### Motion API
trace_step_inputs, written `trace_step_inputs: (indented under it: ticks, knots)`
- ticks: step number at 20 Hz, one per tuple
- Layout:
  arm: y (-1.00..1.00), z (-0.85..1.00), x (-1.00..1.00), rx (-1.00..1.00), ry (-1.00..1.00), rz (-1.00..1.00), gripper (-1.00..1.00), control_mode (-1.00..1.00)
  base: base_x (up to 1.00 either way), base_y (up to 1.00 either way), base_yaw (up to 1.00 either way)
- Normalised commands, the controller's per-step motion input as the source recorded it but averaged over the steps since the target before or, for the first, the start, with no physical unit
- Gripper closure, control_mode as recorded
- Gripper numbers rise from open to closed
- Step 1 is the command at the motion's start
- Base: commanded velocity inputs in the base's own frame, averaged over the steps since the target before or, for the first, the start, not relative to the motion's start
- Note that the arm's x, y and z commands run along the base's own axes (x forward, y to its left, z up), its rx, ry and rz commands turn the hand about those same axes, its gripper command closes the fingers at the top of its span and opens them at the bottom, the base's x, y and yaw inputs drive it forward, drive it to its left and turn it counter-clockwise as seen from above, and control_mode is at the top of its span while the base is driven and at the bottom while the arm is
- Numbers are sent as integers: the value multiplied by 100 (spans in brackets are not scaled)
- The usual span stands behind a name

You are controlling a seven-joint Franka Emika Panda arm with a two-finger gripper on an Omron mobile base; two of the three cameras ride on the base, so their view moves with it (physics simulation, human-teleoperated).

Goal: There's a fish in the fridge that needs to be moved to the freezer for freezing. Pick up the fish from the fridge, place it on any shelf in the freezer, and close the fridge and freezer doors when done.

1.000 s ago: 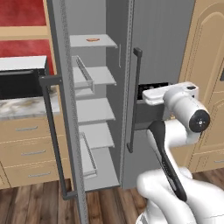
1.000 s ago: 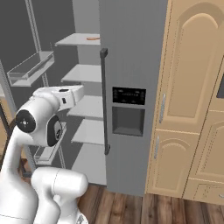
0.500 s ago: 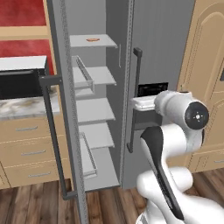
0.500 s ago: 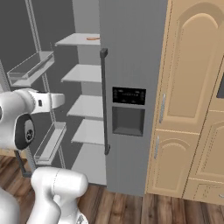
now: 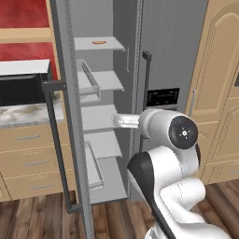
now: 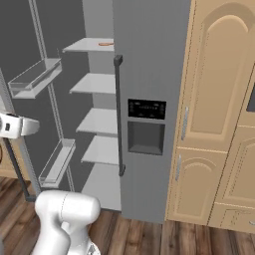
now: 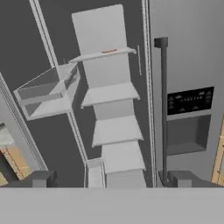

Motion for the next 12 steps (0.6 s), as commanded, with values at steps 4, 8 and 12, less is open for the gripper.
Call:
trace_step_inputs:
  ticks: [4, 8, 12]
  knots:
    - [59, -46, -39, 19, -3, 0, -100, -100, 0, 0, 0]
    - [63, -44, -9, 10, -10, -2, -100, -100, 0, 0, 0]
    - [86, -43, 0, 0, -12, -4, -100, -100, 0, 0, 0]
